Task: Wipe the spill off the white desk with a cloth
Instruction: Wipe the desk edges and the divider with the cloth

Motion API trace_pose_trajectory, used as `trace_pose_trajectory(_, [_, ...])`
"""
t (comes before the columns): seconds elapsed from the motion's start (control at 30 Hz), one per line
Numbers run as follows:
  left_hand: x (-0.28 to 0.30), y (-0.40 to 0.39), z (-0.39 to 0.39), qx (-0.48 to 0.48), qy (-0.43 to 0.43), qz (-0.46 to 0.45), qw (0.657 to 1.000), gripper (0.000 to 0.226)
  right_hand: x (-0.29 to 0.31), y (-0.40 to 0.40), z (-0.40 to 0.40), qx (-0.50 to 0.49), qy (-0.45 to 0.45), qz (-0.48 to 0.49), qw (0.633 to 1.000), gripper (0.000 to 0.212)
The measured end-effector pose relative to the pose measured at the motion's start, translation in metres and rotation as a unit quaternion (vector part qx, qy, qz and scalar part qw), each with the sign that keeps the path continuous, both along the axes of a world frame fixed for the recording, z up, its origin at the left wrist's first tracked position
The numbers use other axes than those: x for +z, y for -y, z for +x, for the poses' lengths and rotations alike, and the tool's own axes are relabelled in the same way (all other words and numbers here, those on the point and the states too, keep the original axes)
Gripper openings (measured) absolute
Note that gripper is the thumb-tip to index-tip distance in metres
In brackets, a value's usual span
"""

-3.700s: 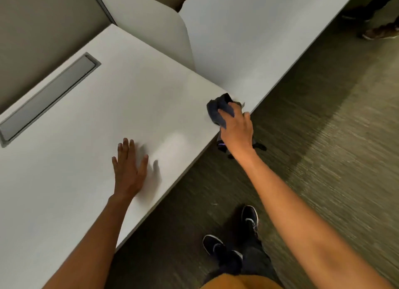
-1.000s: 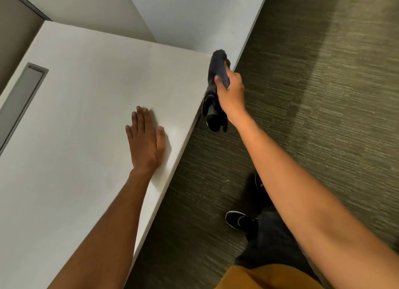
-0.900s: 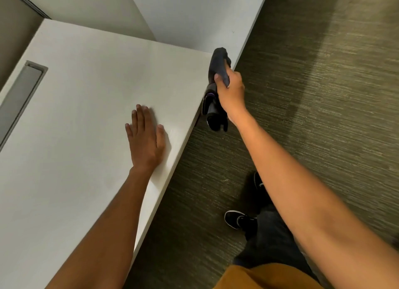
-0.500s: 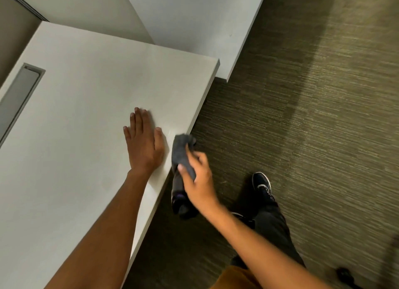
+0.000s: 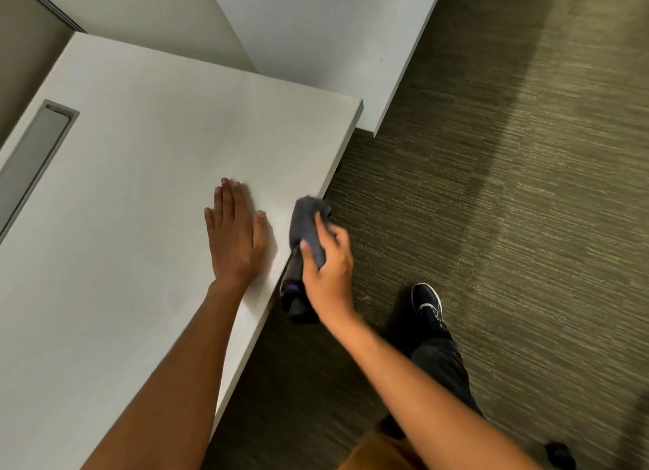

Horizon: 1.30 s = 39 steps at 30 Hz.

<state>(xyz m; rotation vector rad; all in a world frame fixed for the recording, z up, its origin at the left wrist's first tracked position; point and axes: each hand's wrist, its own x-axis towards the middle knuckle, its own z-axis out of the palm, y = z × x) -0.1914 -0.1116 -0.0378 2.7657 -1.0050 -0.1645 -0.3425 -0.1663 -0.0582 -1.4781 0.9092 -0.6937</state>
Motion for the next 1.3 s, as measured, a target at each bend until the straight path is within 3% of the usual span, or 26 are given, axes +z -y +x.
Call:
trace_pose_trajectory(0.27, [-0.003, -0.002, 0.005, -0.016, -0.006, 0.009, 1.000, 0.067, 0.014, 0.193, 0.065, -0.053, -0.092, -0.010, 0.994, 0.045])
trace_pose_trajectory(0.4, [-0.003, -0.002, 0.005, -0.018, -0.008, 0.016, 1.000, 0.067, 0.015, 0.230, 0.073, -0.037, -0.095, 0.001, 0.995, 0.037])
trace_pose_trajectory(0.93, [-0.002, 0.000, 0.005, -0.014, -0.011, 0.004, 1.000, 0.070, 0.009, 0.013, -0.009, 0.053, -0.030, 0.062, 0.996, 0.043])
trace_pose_trajectory(1.3, [0.002, -0.001, 0.002, 0.000, -0.017, 0.002, 1.000, 0.071, 0.009, -0.014, -0.042, 0.168, -0.030, 0.076, 0.982, 0.044])
